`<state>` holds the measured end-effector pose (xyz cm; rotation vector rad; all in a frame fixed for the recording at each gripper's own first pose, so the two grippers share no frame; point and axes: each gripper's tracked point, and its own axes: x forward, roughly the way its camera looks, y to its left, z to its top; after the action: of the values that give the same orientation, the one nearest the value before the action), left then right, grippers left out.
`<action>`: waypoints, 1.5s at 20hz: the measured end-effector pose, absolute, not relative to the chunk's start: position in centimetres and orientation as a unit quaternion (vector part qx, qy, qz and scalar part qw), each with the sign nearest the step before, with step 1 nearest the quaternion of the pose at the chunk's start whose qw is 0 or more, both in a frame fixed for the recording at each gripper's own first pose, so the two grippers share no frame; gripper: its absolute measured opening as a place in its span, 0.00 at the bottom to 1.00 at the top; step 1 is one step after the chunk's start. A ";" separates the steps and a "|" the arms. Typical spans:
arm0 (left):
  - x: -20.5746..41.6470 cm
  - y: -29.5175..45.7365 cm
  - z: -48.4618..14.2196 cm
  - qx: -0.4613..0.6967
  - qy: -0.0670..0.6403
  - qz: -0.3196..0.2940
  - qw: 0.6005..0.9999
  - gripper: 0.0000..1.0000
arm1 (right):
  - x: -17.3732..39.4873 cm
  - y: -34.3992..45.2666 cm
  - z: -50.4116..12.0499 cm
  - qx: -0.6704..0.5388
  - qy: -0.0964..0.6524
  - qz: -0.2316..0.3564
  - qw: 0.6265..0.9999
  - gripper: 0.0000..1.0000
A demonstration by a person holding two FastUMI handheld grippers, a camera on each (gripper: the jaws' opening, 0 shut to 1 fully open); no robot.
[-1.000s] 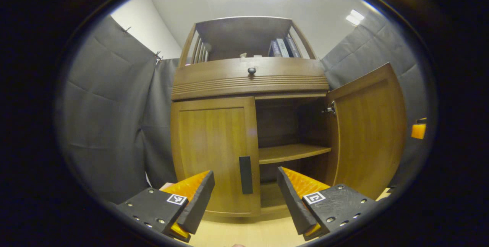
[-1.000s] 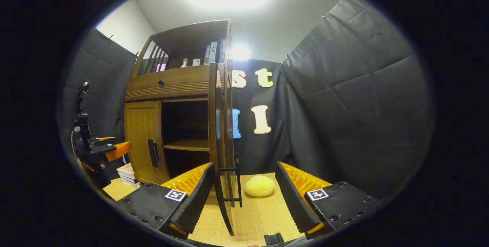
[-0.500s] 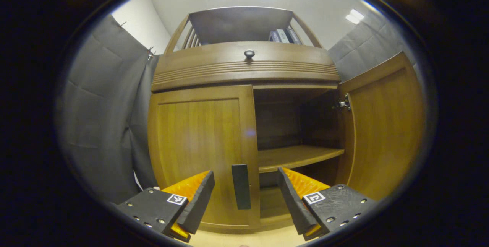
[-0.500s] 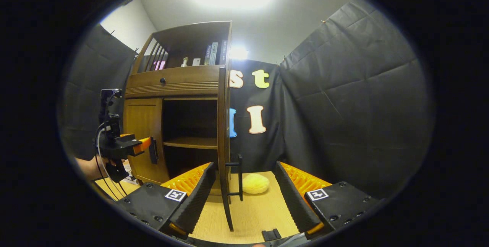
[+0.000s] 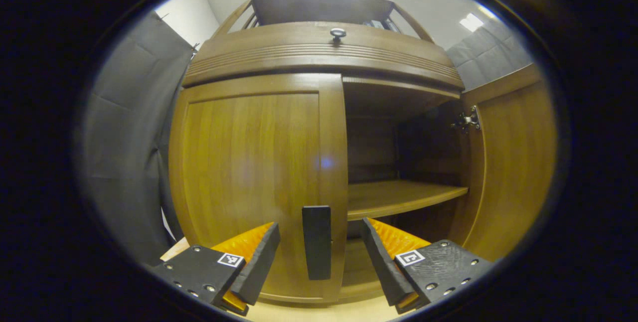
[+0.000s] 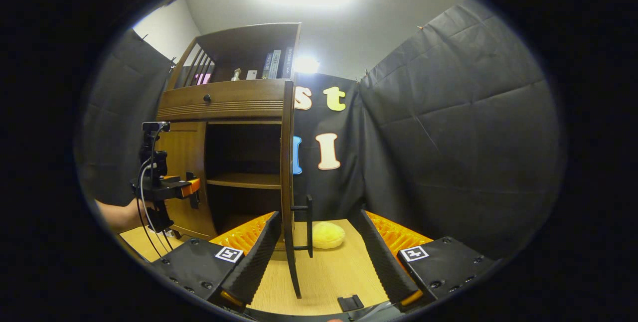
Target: Open the right door of the double-door shoe cabinet with the right hand, and open the left door with the left hand.
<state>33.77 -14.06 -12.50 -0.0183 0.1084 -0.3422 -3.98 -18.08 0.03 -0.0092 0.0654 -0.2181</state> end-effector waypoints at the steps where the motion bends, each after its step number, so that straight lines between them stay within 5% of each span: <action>1: 34.2 -14.2 -13.0 -0.008 0.059 -0.170 0.984 0.96 | -4.0 -18.1 -0.1 -0.006 0.033 -0.110 0.993 0.94; 6: 35.9 -14.1 -15.3 0.000 0.087 -0.176 0.980 0.72 | -3.5 -17.8 -0.3 -0.007 0.037 -0.109 0.993 0.98; 12: 37.8 -15.2 -16.2 -0.008 0.086 -0.187 0.979 0.70 | -3.4 -17.4 -0.1 -0.011 0.034 -0.101 0.994 0.96; 16: 37.1 -15.0 -16.1 -0.001 0.090 -0.170 0.981 0.28 | -3.7 -17.5 0.0 -0.006 0.033 -0.099 0.995 0.99; 21: 36.1 -14.4 -15.8 -0.008 0.104 -0.170 0.980 0.15 | -4.3 -17.9 0.1 0.003 0.029 -0.097 0.995 0.99; 30: 33.2 -12.9 -14.4 -0.021 0.114 -0.168 0.979 0.17 | -5.1 -17.5 0.1 0.012 0.023 -0.065 0.998 0.96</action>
<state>33.23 -12.89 -14.42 -0.0421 0.2290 -0.3385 -5.13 -17.51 0.13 0.0235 0.0468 -0.1297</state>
